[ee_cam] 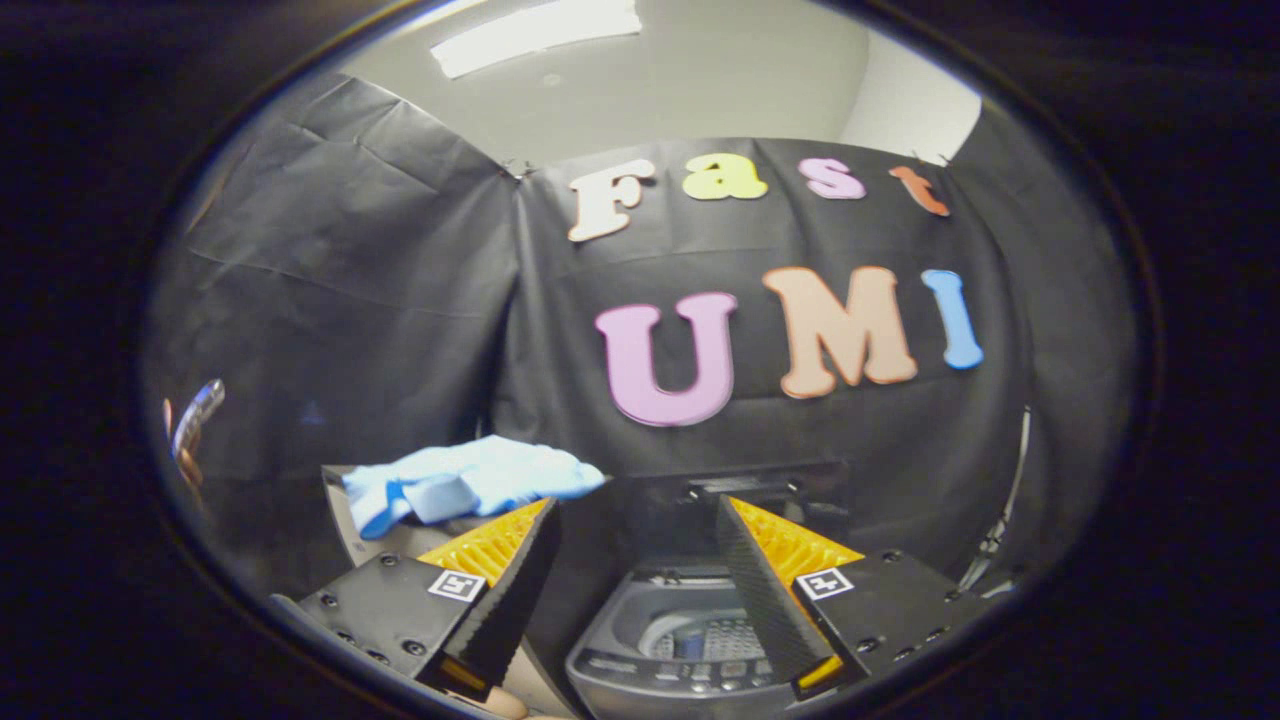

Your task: Put the clothes into the washing machine and then close the washing machine lid.

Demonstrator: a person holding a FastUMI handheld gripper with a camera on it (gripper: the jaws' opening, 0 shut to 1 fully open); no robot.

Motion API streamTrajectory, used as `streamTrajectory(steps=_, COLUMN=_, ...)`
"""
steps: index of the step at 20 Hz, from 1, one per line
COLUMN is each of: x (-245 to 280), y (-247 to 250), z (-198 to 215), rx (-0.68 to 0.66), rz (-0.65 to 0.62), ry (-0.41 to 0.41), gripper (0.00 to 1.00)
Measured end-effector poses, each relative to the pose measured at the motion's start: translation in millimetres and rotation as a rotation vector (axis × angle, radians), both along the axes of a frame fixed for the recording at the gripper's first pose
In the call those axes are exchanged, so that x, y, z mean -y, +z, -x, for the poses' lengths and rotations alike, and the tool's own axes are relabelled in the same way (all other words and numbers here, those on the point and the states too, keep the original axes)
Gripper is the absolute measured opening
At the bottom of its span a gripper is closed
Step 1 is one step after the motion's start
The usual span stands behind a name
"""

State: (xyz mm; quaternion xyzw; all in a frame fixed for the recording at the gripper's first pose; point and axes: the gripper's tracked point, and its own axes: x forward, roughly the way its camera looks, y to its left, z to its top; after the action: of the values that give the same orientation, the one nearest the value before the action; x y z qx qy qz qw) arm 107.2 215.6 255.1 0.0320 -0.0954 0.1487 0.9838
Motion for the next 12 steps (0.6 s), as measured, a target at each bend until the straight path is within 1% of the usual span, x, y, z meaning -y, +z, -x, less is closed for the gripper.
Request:
streamTrajectory(steps=3, x=-66.9, y=38.2, z=-22.3, rx=0.002, rz=0.004, ry=0.117, gripper=0.97)
streamTrajectory(steps=5, x=-105.5, y=49.5, z=-37.2, rx=-0.041, rz=-0.003, ry=0.182, gripper=0.97)
streamTrajectory(steps=6, x=-121.8, y=53.4, z=-44.5, rx=-0.062, rz=-0.003, ry=0.203, gripper=0.97)
streamTrajectory(steps=8, x=-148.1, y=54.1, z=-61.2, rx=-0.090, rz=0.025, ry=0.213, gripper=0.97)
streamTrajectory(steps=10, x=-161.5, y=47.1, z=-84.7, rx=-0.123, rz=0.086, ry=0.189, gripper=0.97)
streamTrajectory(steps=12, x=-175.8, y=30.8, z=-95.0, rx=-0.164, rz=0.143, ry=0.169, gripper=0.97)
